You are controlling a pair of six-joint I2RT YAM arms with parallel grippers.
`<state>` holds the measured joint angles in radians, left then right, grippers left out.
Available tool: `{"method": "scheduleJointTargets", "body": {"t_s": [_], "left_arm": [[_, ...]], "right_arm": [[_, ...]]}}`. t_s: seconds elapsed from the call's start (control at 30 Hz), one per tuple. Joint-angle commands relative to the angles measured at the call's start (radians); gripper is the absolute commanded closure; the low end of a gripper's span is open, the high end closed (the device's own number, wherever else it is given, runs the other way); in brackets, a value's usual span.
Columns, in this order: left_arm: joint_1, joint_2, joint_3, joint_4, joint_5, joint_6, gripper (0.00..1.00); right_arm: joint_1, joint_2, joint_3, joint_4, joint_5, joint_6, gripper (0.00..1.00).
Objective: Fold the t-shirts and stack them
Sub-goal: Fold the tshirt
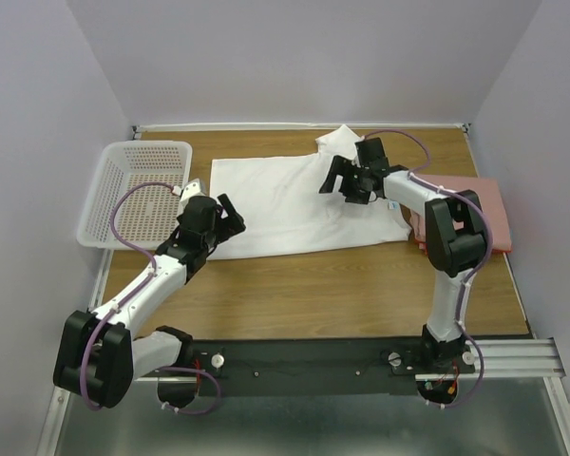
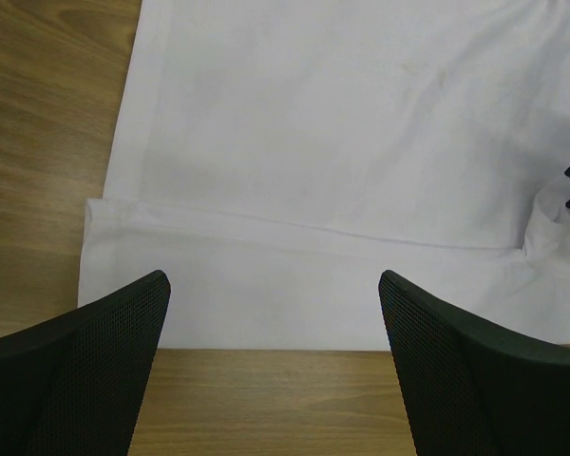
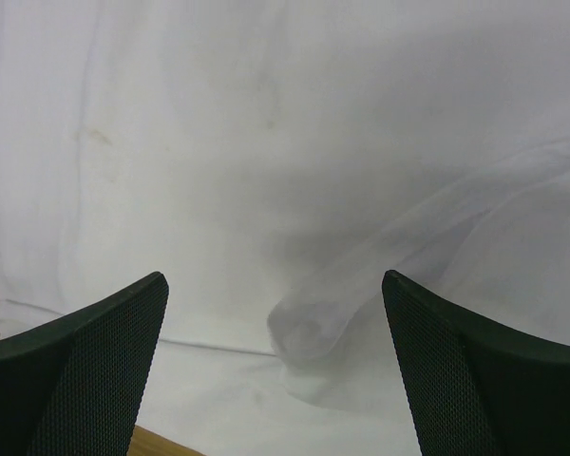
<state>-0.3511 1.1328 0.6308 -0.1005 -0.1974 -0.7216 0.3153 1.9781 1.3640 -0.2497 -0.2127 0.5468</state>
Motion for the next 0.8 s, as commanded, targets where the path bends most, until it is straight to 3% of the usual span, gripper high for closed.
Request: {"method": "scheduleJointTargets", "body": {"t_s": [0.0, 0.2, 0.57, 0.77], "left_arm": [[-0.005, 0.001, -0.003, 0.002, 0.009, 0.017, 0.02], [-0.005, 0.030, 0.018, 0.021, 0.038, 0.027, 0.02], [-0.098, 0.277, 0.113, 0.180, 0.176, 0.065, 0.02], [-0.103, 0.421, 0.116, 0.219, 0.230, 0.054, 0.02]], "right_arm": [[0.007, 0.071, 0.122, 0.024, -0.007, 0.018, 0.00], [0.008, 0.024, 0.129, 0.023, 0.035, 0.004, 0.00], [0.005, -0.306, -0.275, -0.002, 0.418, 0.002, 0.00], [-0.010, -0.299, -0.379, -0.013, 0.406, -0.018, 0.00]]}}
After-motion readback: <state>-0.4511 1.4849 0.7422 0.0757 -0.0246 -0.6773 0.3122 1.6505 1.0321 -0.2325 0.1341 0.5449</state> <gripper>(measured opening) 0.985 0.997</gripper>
